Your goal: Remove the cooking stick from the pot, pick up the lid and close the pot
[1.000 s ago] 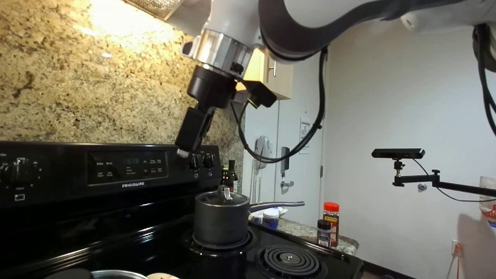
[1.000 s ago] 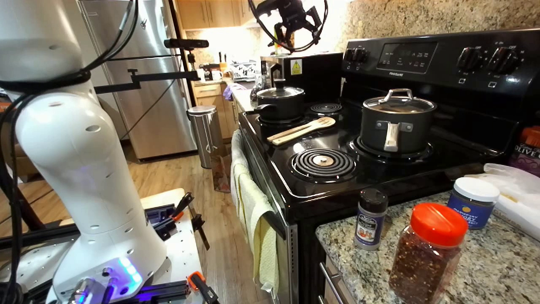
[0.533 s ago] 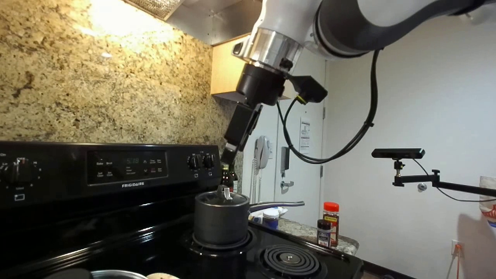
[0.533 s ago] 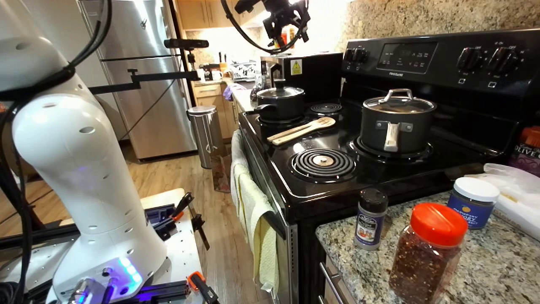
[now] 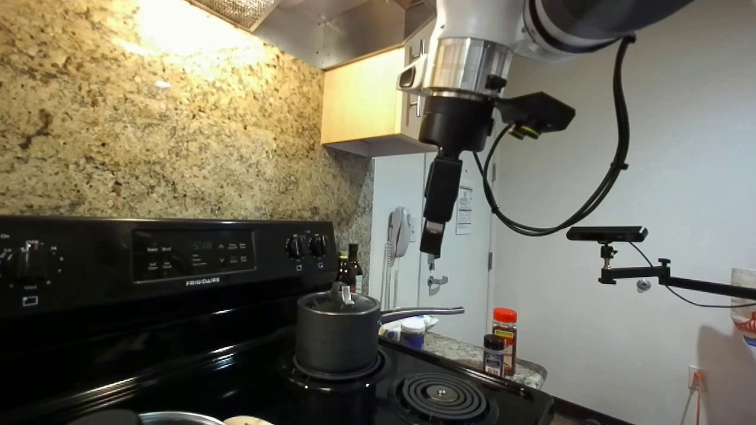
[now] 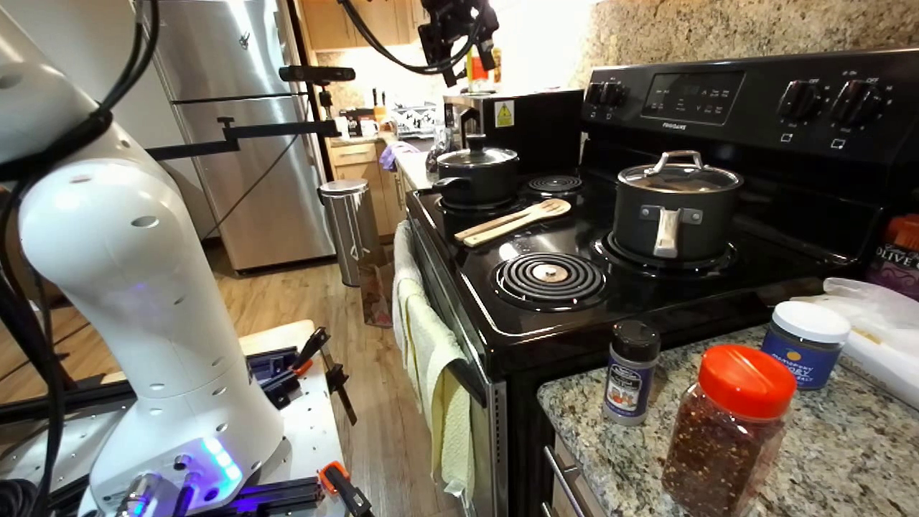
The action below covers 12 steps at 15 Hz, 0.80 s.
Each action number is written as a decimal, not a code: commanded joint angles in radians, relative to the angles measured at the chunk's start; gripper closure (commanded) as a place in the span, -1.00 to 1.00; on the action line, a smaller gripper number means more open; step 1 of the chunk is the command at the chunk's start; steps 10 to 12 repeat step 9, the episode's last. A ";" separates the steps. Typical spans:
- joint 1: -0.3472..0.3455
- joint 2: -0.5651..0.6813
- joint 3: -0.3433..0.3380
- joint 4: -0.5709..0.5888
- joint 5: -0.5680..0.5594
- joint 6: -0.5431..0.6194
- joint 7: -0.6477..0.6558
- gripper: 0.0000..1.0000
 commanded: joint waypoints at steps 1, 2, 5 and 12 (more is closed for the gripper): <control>-0.010 -0.067 0.000 -0.082 0.065 0.017 -0.029 -1.00; -0.007 -0.068 -0.003 -0.096 0.084 0.022 -0.038 -1.00; -0.021 -0.046 0.015 -0.077 0.089 0.015 -0.010 -1.00; -0.021 -0.049 0.011 -0.100 0.109 0.041 -0.012 -1.00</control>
